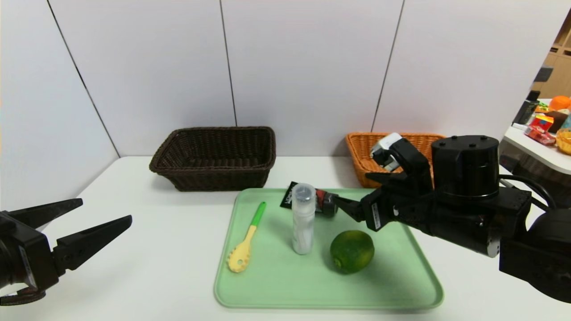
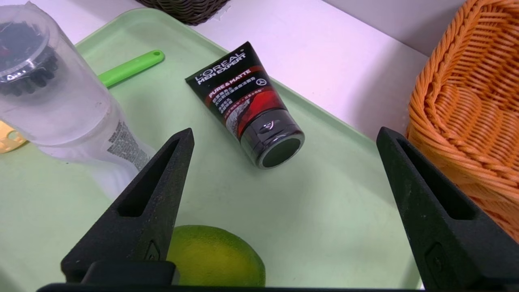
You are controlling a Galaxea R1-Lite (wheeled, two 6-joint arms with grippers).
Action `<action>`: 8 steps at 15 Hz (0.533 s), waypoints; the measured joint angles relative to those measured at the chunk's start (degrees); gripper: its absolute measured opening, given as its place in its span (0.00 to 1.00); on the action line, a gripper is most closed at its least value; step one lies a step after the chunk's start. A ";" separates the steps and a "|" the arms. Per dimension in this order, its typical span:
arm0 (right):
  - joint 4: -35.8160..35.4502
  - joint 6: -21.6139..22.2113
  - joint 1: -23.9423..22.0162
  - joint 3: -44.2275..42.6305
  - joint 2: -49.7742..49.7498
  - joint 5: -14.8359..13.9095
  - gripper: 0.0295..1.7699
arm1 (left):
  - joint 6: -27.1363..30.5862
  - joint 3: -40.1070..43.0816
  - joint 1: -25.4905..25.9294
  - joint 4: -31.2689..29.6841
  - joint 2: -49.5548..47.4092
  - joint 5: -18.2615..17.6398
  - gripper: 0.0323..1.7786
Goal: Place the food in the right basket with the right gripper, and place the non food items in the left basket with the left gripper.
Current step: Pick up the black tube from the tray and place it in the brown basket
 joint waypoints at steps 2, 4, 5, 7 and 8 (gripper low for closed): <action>0.00 -1.24 -0.13 -1.06 1.01 1.37 0.91 | 0.02 0.22 0.00 -0.01 -0.13 0.00 0.95; 0.00 -1.74 -0.57 -2.82 2.50 1.57 0.92 | 0.00 0.27 0.02 -0.04 -0.28 0.09 0.95; 0.00 -1.79 -0.80 -3.86 3.41 1.68 0.92 | 0.00 0.29 0.07 -0.01 -0.33 0.11 0.95; 0.01 -2.46 -1.95 -5.71 5.01 4.52 0.93 | 0.00 0.29 0.07 -0.04 -0.37 0.16 0.95; 0.04 -2.79 -2.89 -6.40 5.73 6.55 0.94 | -0.01 0.29 0.09 -0.04 -0.44 0.18 0.95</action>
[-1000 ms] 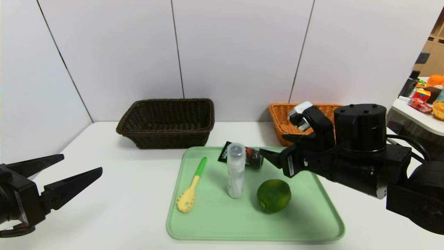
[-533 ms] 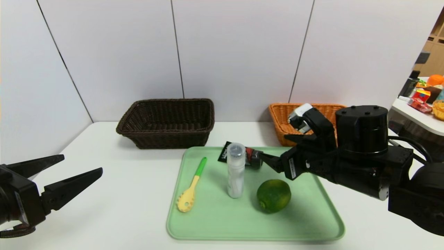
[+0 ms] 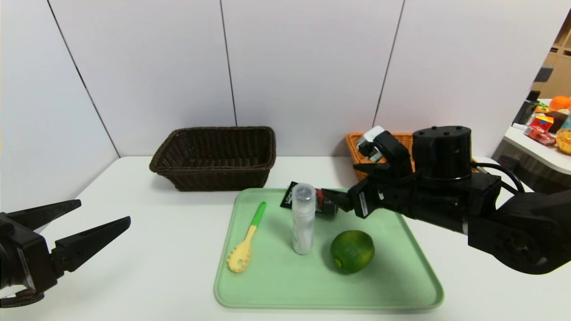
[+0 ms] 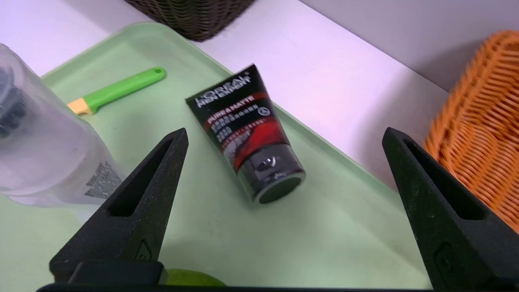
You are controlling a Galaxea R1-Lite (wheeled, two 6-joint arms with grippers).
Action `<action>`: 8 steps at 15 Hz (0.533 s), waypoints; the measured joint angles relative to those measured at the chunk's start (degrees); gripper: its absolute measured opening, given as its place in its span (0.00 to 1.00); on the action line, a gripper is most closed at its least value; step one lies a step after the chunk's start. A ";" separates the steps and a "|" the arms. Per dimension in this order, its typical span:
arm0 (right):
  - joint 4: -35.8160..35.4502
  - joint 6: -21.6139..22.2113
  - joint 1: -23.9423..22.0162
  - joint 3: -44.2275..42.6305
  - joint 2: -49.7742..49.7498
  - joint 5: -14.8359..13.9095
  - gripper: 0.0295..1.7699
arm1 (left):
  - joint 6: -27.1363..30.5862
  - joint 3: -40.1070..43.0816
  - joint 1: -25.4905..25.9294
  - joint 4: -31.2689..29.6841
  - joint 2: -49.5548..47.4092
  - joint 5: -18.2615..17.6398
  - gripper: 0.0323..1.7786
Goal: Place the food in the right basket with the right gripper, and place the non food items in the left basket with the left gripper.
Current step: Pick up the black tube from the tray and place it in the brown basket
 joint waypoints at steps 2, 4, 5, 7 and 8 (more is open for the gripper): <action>0.38 -1.16 -2.12 -1.10 1.10 3.36 0.94 | -0.05 0.04 0.00 0.02 -0.09 0.01 0.95; 1.23 -4.13 -4.72 -2.16 1.85 8.12 0.95 | 0.00 0.09 0.00 0.02 -0.12 -0.02 0.95; 2.60 -5.86 -5.85 -2.65 2.12 10.45 0.95 | 0.01 0.09 0.00 0.09 -0.12 -0.05 0.95; 5.64 -7.74 -7.47 -4.17 2.43 15.21 0.95 | 0.01 0.09 0.00 0.09 -0.12 -0.10 0.95; 6.86 -7.89 -7.83 -5.01 2.49 17.31 0.96 | 0.01 0.09 0.00 0.09 -0.15 -0.10 0.95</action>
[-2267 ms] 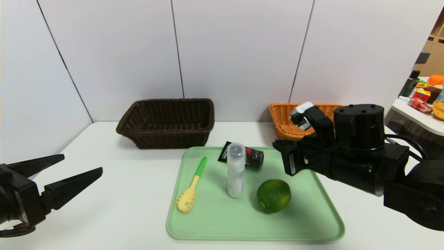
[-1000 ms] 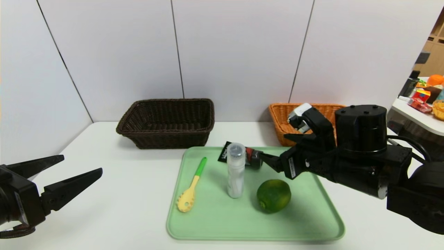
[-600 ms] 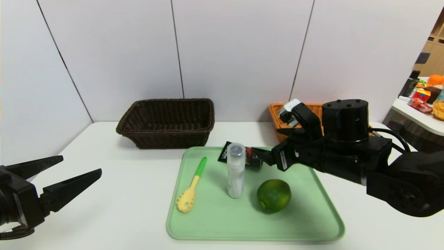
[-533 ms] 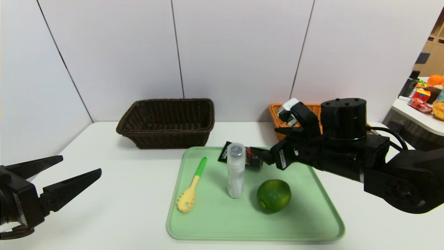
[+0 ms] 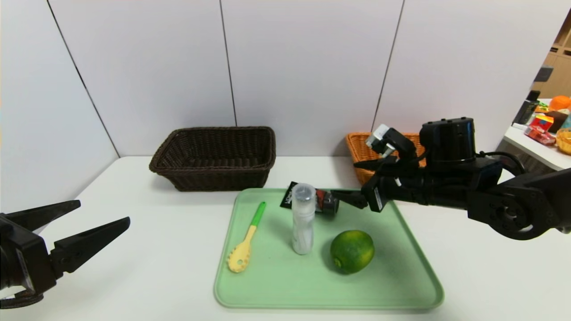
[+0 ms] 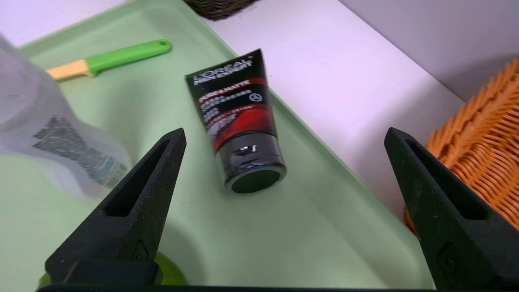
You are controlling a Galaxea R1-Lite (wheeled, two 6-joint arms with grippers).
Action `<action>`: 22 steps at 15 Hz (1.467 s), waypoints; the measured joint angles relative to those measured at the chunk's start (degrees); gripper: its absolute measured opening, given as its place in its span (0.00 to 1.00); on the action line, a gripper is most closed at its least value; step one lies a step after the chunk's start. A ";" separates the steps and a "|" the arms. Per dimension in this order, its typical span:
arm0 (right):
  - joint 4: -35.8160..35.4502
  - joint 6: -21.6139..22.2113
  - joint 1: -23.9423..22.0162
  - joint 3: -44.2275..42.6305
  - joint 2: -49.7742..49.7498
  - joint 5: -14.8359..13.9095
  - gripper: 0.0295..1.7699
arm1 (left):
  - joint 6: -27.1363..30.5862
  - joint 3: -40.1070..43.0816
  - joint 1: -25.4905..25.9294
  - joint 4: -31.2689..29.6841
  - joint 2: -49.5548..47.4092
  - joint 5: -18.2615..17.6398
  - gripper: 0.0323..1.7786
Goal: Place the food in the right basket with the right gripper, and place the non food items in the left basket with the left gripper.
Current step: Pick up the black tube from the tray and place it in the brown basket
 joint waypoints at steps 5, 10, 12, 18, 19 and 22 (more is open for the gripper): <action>6.39 -3.07 -0.41 -3.49 0.41 5.29 0.96 | 0.02 -0.02 0.00 -0.05 -0.02 0.05 0.95; 14.86 -3.72 -0.69 -9.96 2.65 6.00 0.96 | 0.02 -0.11 0.00 -0.06 -0.05 0.02 0.95; 17.97 -4.21 -0.78 -13.08 3.80 6.00 0.96 | 0.35 -0.11 0.00 0.00 0.00 0.02 0.95; 22.10 -4.96 -0.50 -17.24 7.19 5.60 0.96 | 1.12 -0.09 0.00 0.09 0.15 0.00 0.95; 22.60 -5.10 -0.50 -17.85 7.72 5.36 0.96 | 1.15 -0.09 0.00 0.09 0.15 0.02 0.95; 24.28 -5.28 -0.17 -19.10 8.57 4.96 0.96 | 1.15 -0.09 0.00 0.11 0.17 0.00 0.95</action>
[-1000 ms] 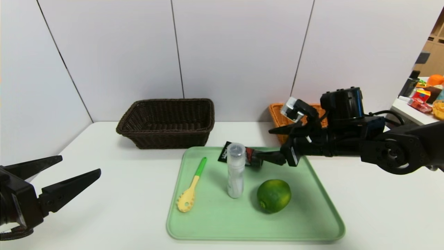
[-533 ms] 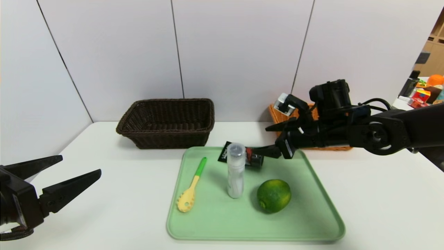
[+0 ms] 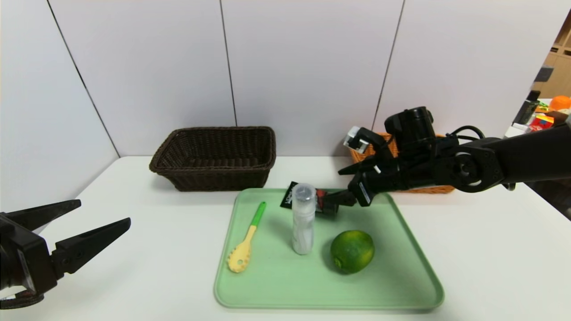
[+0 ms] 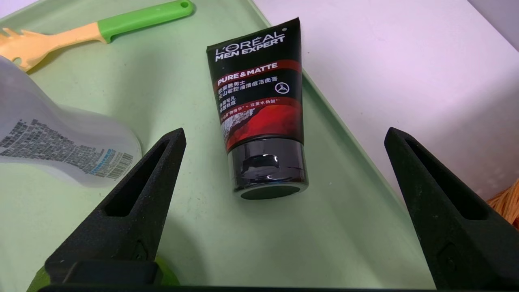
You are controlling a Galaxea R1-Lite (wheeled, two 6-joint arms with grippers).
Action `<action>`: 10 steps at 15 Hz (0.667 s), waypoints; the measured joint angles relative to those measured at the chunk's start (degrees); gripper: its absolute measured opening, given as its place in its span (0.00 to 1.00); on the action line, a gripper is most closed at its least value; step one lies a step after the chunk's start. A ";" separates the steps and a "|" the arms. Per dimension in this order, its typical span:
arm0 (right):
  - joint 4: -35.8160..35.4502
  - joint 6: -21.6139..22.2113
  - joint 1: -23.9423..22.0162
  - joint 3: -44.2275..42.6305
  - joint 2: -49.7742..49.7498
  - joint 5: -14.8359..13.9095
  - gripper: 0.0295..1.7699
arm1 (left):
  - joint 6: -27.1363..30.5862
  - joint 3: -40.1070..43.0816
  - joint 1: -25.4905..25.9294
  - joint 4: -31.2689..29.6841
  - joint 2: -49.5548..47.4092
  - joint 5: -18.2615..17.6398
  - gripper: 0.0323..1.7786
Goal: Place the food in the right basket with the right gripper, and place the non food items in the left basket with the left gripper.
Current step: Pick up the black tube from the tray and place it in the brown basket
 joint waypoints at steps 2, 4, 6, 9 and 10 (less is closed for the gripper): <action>0.00 0.00 1.02 -0.17 0.20 -0.39 0.96 | 0.06 -0.02 0.00 0.00 0.02 0.00 0.95; -0.02 -0.01 2.26 -0.21 0.27 -1.35 0.96 | 0.11 -0.07 0.00 0.00 0.02 0.02 0.95; -0.02 -0.01 3.19 -0.41 0.29 -1.80 0.96 | 0.11 -0.13 0.00 0.00 0.02 0.02 0.95; -0.05 -0.04 3.55 -0.45 0.44 -2.54 0.96 | 0.11 -0.18 0.00 0.00 0.02 0.02 0.95; -0.06 -0.04 3.58 -0.45 0.44 -2.65 0.96 | 0.23 -0.18 -0.01 0.00 0.05 -0.04 0.95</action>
